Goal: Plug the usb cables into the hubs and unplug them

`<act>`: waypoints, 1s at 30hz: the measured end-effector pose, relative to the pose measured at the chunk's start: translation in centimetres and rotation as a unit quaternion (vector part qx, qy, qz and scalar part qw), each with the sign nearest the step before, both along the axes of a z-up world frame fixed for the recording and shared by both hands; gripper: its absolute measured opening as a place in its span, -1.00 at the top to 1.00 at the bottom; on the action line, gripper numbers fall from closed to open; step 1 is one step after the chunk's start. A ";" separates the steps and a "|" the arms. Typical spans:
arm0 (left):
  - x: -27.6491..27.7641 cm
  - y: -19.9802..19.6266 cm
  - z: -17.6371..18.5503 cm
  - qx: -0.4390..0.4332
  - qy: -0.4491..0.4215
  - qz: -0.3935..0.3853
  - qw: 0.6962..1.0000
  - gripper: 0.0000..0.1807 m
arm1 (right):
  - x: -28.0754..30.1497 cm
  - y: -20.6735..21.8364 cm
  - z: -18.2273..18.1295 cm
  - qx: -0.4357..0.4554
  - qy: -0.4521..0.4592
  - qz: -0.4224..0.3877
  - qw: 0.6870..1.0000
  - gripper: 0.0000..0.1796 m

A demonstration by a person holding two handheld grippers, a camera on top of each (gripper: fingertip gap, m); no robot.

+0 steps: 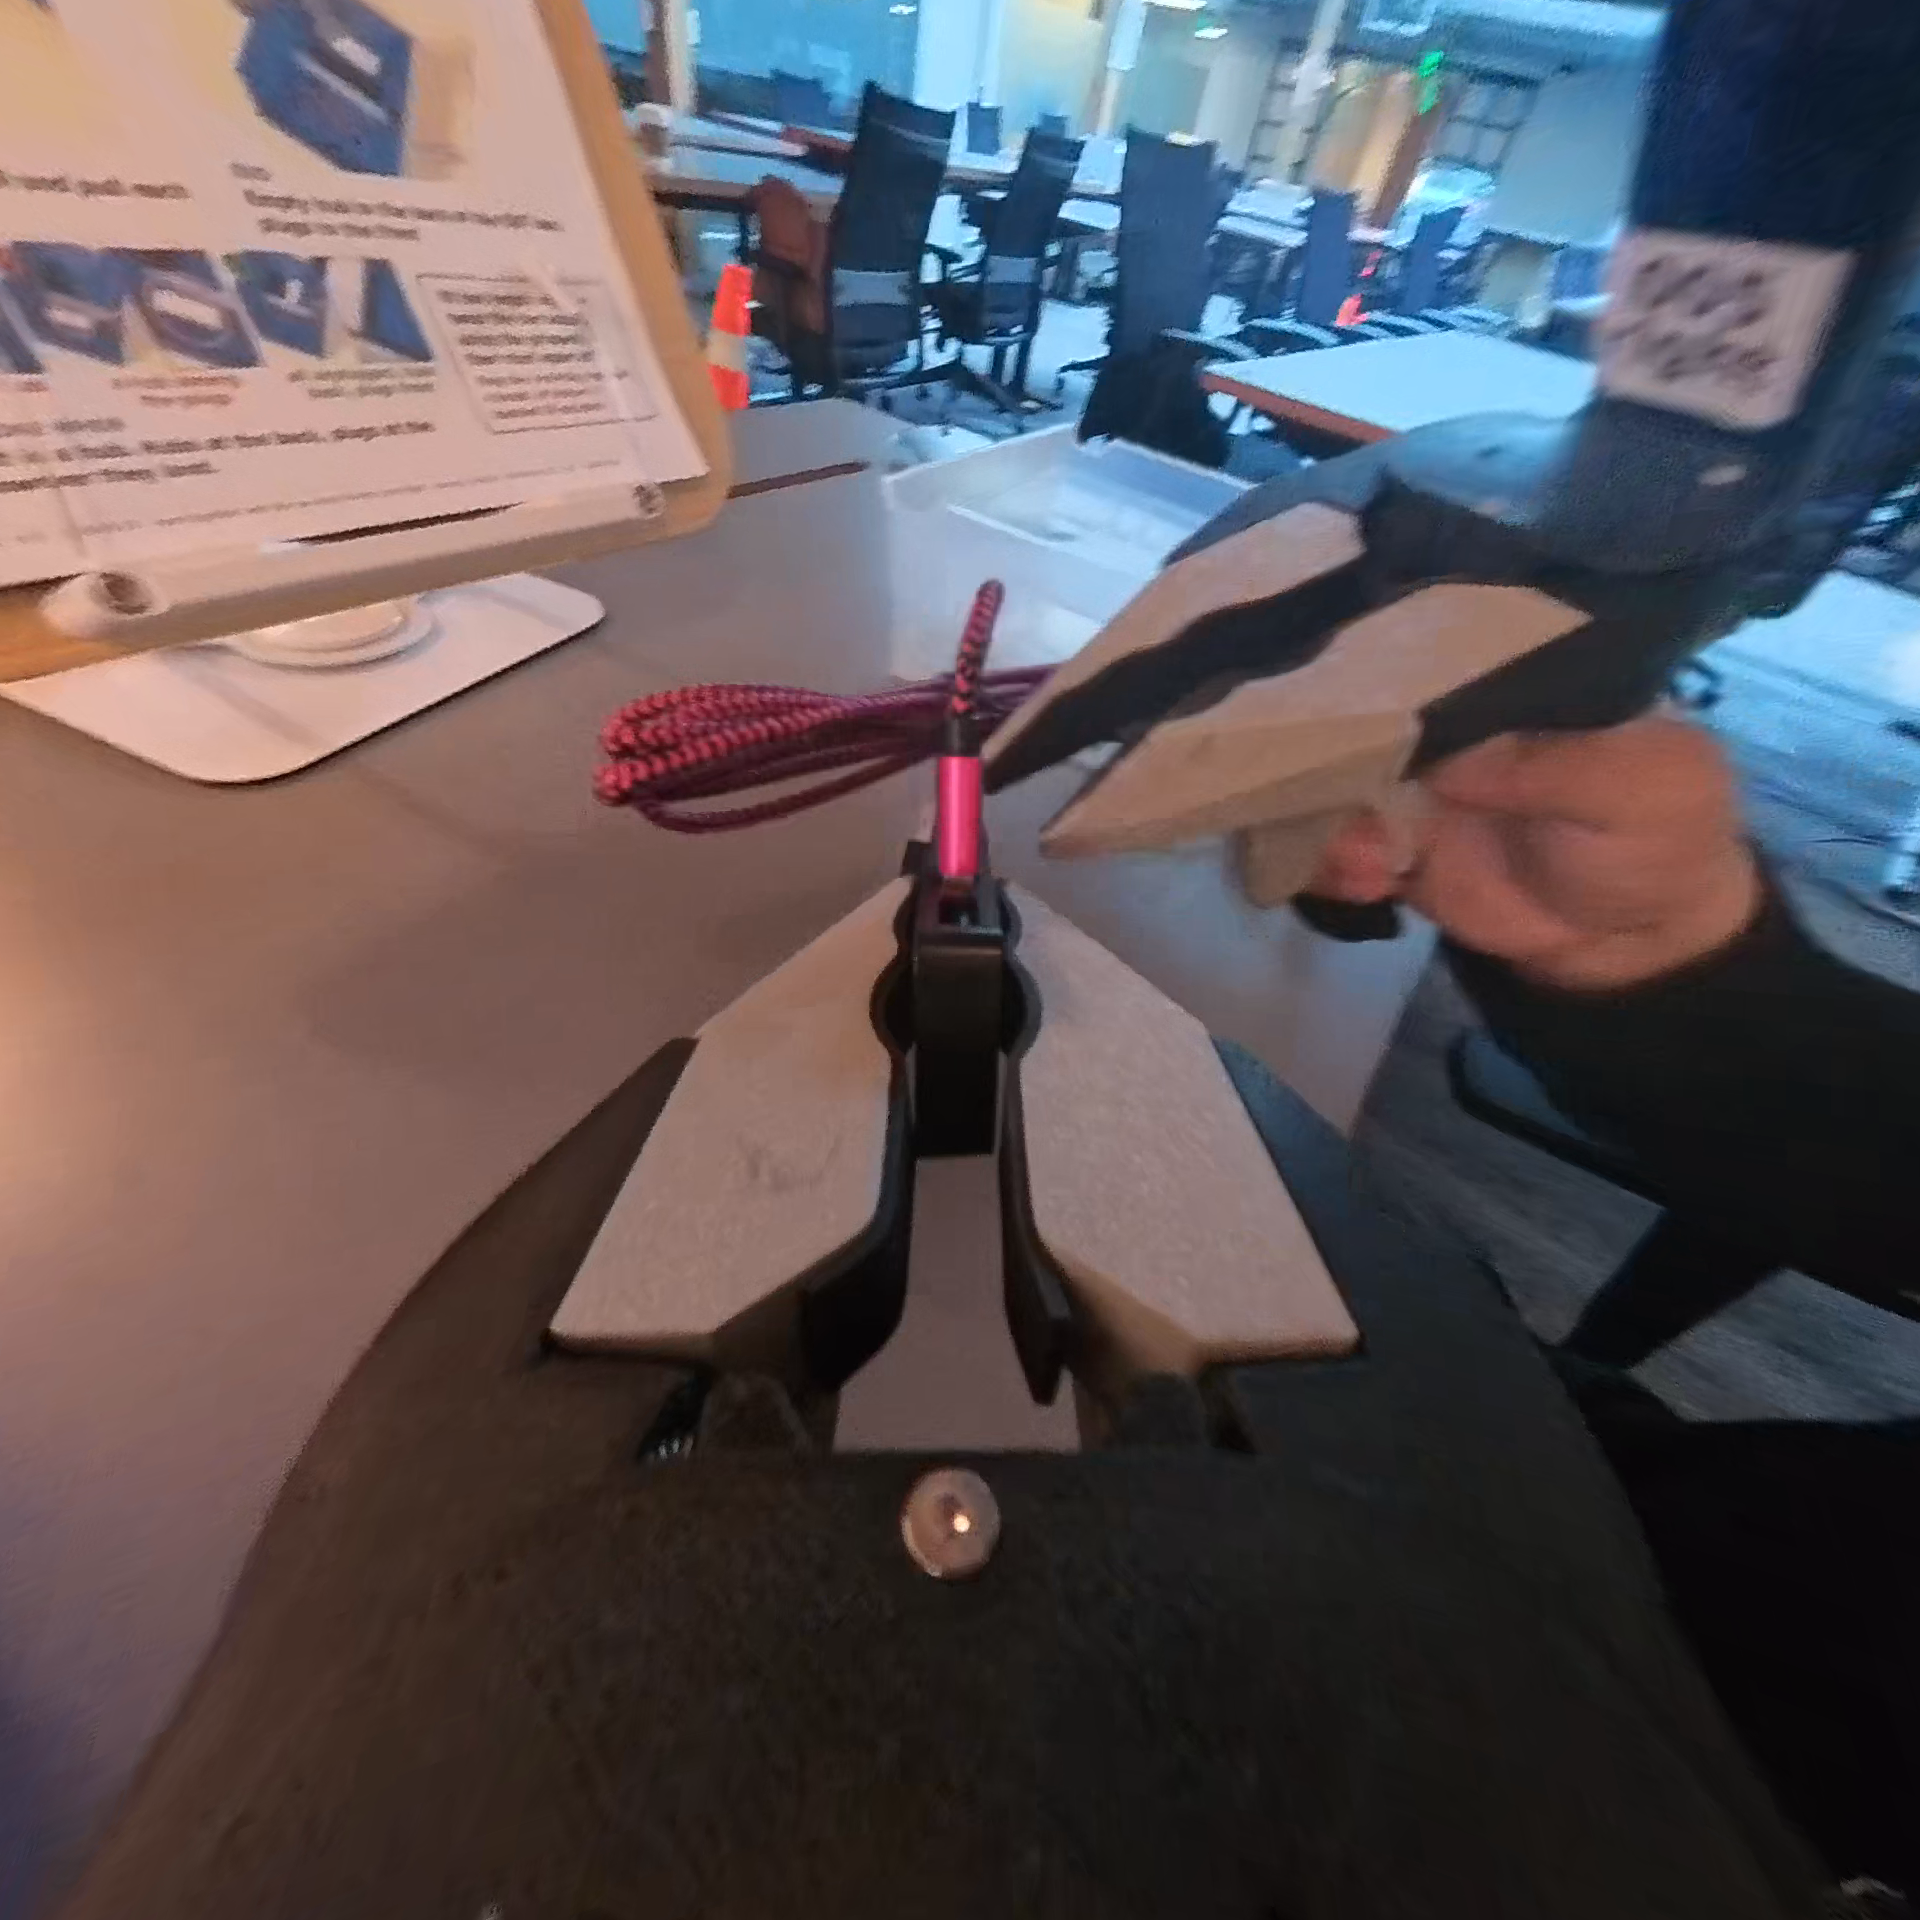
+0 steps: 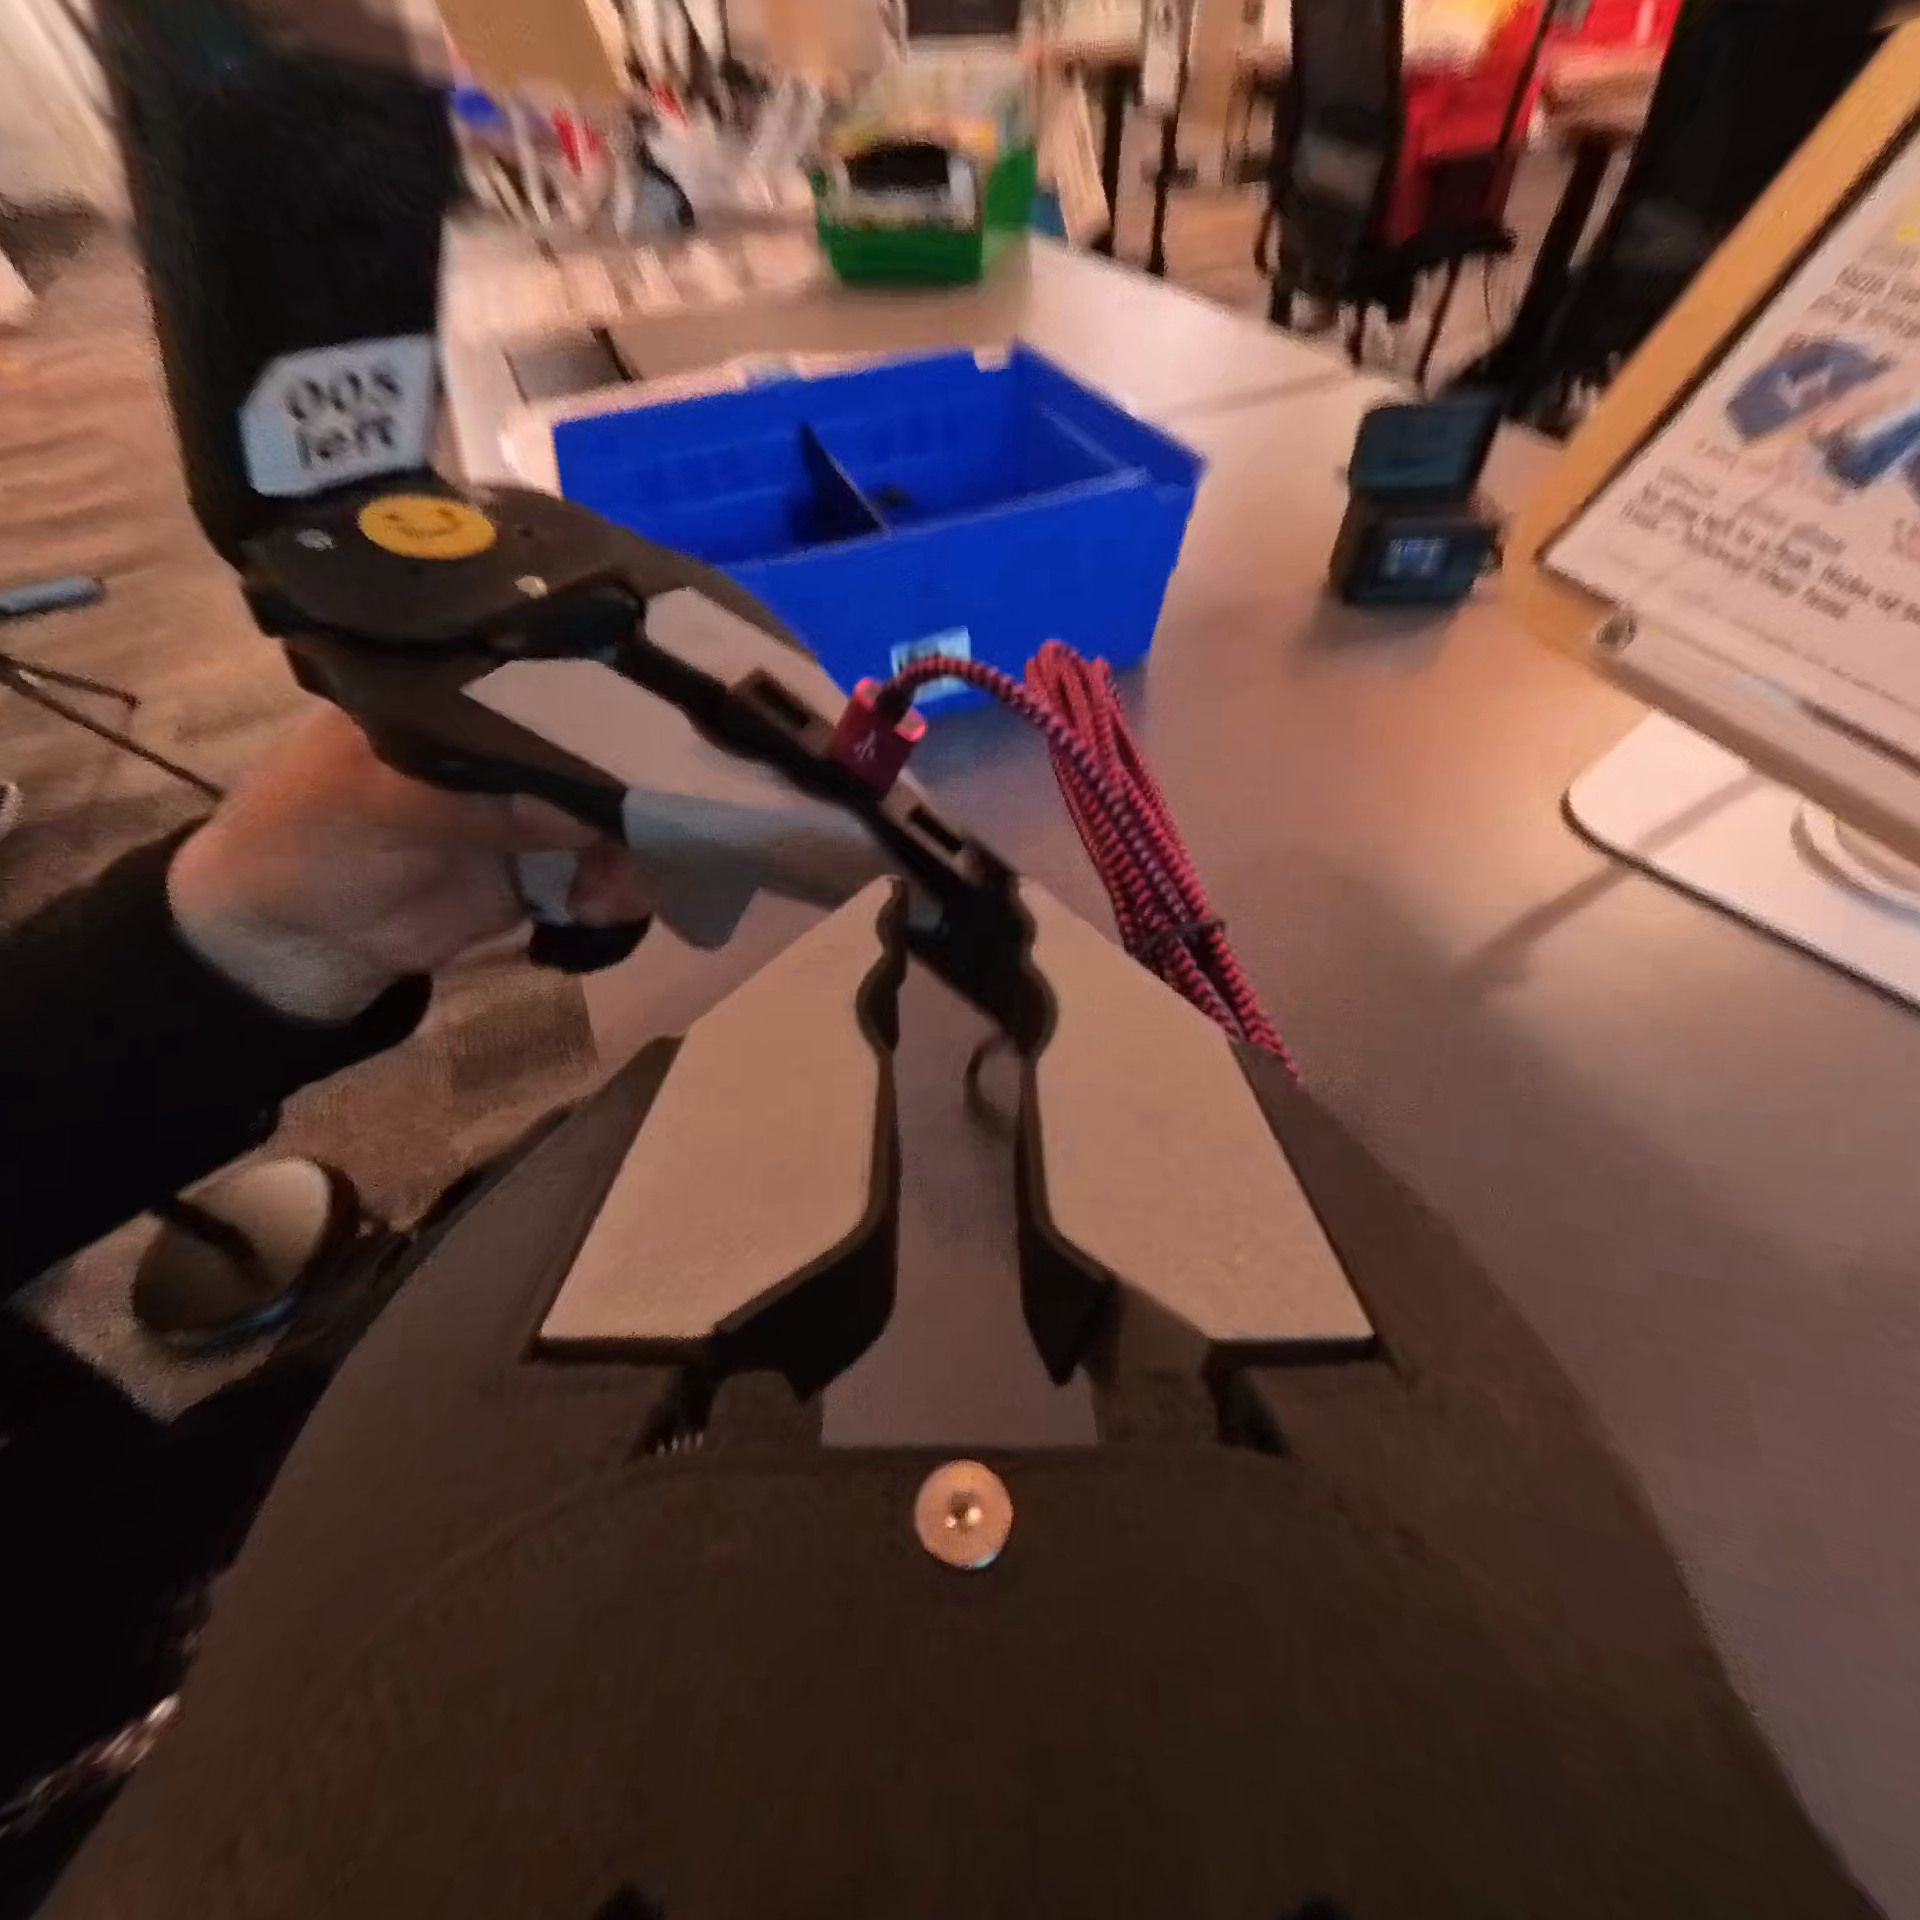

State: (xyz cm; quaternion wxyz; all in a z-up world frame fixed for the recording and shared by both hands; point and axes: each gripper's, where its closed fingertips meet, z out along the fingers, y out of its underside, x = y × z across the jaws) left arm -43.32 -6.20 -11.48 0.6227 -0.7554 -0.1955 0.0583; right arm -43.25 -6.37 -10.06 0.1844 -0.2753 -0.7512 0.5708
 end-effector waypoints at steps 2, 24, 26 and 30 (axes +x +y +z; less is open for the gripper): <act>0.9 0.3 0.5 0.016 -0.009 -0.026 0.999 0.92 | 0.2 -0.3 1.0 -0.039 0.026 0.026 0.999 0.77; 4.0 2.2 0.3 -0.012 0.035 -0.109 0.993 0.90 | 3.8 -0.3 1.7 -0.099 0.038 0.215 0.971 0.96; 4.5 2.3 0.1 -0.018 0.034 -0.122 0.992 0.90 | 4.0 -0.1 1.4 -0.072 0.053 0.220 0.971 0.96; 5.4 2.8 -0.2 -0.016 0.021 -0.143 0.989 0.91 | 4.8 0.3 0.9 -0.017 0.085 0.235 0.968 0.92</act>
